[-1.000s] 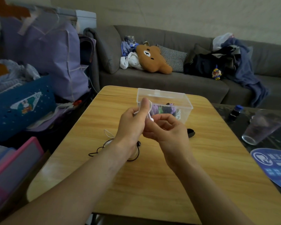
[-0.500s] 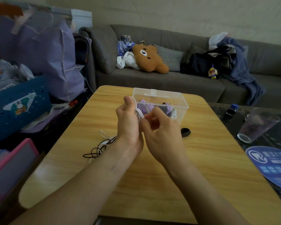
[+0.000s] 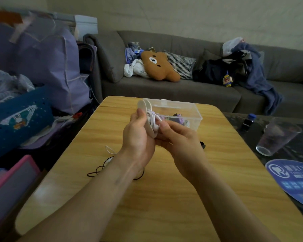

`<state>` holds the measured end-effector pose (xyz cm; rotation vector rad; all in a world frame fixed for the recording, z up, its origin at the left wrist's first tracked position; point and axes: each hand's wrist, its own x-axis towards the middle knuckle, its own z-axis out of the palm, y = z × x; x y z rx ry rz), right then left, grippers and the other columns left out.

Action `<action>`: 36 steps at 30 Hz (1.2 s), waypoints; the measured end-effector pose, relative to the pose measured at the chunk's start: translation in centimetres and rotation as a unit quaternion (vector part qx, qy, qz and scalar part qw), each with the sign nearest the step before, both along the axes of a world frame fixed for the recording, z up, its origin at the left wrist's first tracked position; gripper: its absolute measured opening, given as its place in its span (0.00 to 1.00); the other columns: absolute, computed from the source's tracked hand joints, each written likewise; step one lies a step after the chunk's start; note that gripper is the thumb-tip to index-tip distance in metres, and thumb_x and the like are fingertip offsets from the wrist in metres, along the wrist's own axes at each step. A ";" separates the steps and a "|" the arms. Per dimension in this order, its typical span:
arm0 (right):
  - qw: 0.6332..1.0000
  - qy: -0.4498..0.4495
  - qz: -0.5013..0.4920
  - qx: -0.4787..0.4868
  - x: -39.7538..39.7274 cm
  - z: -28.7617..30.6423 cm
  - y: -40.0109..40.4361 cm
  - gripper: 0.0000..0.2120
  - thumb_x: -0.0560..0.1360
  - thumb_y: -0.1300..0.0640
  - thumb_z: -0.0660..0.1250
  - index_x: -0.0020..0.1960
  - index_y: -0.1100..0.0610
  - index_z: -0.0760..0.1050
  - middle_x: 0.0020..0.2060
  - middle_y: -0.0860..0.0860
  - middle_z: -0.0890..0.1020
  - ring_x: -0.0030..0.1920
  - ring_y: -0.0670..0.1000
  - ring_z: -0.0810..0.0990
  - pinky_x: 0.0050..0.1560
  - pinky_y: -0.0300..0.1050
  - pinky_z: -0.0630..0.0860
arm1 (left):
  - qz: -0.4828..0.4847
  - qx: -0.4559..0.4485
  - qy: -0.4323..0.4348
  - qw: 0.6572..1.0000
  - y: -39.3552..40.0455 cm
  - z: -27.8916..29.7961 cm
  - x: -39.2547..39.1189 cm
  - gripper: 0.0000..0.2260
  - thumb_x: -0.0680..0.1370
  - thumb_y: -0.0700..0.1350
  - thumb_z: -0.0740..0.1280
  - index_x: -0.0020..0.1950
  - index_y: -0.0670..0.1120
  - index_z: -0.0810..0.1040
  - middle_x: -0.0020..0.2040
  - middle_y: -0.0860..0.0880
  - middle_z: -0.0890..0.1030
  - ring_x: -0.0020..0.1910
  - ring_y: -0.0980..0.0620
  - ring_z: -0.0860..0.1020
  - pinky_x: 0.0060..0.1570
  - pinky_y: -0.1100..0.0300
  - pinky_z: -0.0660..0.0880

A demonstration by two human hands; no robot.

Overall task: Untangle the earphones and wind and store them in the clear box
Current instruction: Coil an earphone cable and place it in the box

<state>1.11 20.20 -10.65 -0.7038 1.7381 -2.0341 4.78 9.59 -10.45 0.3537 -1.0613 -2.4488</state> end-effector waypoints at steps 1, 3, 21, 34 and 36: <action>0.998 -0.051 0.020 -0.022 -0.1 0.2 0.1 0.11 0.82 0.58 0.64 0.58 0.59 0.83 0.49 0.55 0.87 0.50 0.52 0.86 0.52 0.46 0.82 | -0.001 0.004 0.003 1.000 0.0 0.2 0.2 0.15 0.86 0.51 0.54 0.66 0.45 0.71 0.62 0.33 0.77 0.60 0.38 0.80 0.58 0.46 0.78; 0.992 -0.116 0.029 -0.051 -0.2 0.4 0.3 0.11 0.81 0.59 0.65 0.57 0.62 0.83 0.48 0.56 0.87 0.46 0.51 0.86 0.47 0.41 0.81 | -0.005 0.007 0.007 1.000 0.2 0.4 0.2 0.15 0.86 0.51 0.54 0.66 0.44 0.70 0.65 0.32 0.75 0.63 0.37 0.78 0.59 0.46 0.78; 0.978 0.139 -0.152 0.031 0.7 -1.1 -0.7 0.05 0.76 0.56 0.73 0.50 0.55 0.86 0.41 0.47 0.87 0.44 0.45 0.86 0.49 0.47 0.84 | 0.041 -0.047 0.051 0.997 0.3 0.7 -0.1 0.08 0.84 0.46 0.58 0.63 0.50 0.70 0.60 0.42 0.75 0.57 0.43 0.77 0.61 0.44 0.76; 0.971 0.138 -0.191 0.027 -0.4 -1.6 -0.2 0.05 0.75 0.58 0.74 0.49 0.58 0.85 0.38 0.48 0.87 0.40 0.44 0.86 0.42 0.37 0.82 | 0.103 -0.288 -0.042 0.951 0.7 -0.2 -0.5 0.07 0.83 0.46 0.63 0.61 0.53 0.70 0.53 0.50 0.82 0.52 0.53 0.82 0.49 0.58 0.79; 0.972 0.139 -0.183 0.040 -0.7 -1.7 -0.3 0.06 0.75 0.57 0.73 0.49 0.58 0.85 0.38 0.48 0.87 0.41 0.45 0.86 0.43 0.39 0.82 | 0.163 -0.370 -0.058 0.913 0.3 -0.6 -0.3 0.09 0.82 0.47 0.66 0.60 0.54 0.71 0.50 0.54 0.83 0.48 0.59 0.82 0.44 0.65 0.78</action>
